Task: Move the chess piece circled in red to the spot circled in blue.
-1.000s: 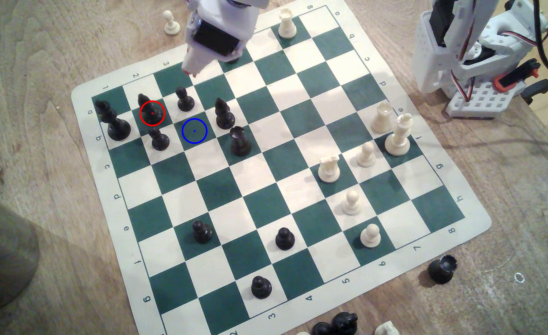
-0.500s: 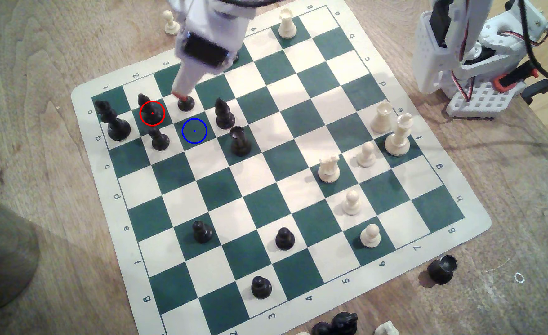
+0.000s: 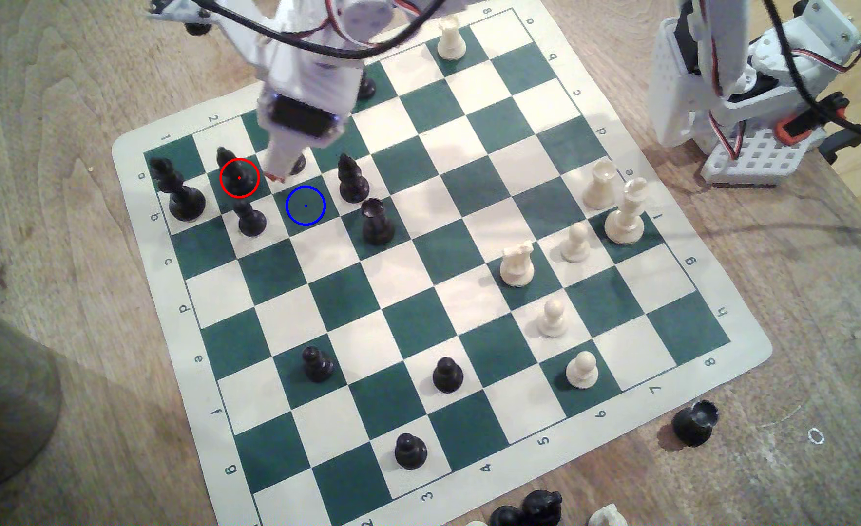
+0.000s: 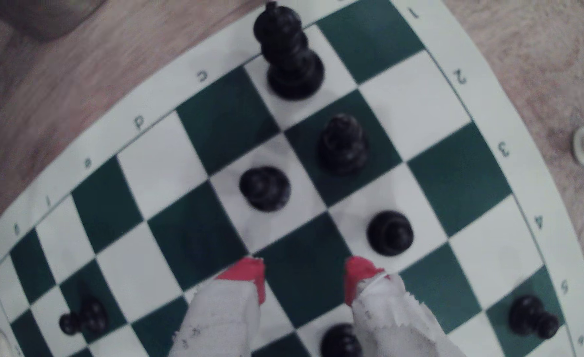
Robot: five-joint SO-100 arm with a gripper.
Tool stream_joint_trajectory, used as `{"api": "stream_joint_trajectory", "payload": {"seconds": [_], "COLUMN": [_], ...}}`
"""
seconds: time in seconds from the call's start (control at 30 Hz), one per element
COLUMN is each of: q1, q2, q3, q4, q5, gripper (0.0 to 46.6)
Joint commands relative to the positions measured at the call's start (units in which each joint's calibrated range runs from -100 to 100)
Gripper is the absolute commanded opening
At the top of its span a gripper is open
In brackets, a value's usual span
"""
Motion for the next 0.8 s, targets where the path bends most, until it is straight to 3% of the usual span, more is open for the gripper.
{"api": "stream_joint_trajectory", "payload": {"seconds": [0.0,0.6,0.77], "q1": [0.8,3.2,2.9], "q2": [1.6,13.3,13.9], "q3": [-9.7,-19.9,-19.9], "q4": [-1.0,-1.6,-2.8], "q5": [0.0,0.2,-0.1], "gripper": [13.8,14.1,19.9]}}
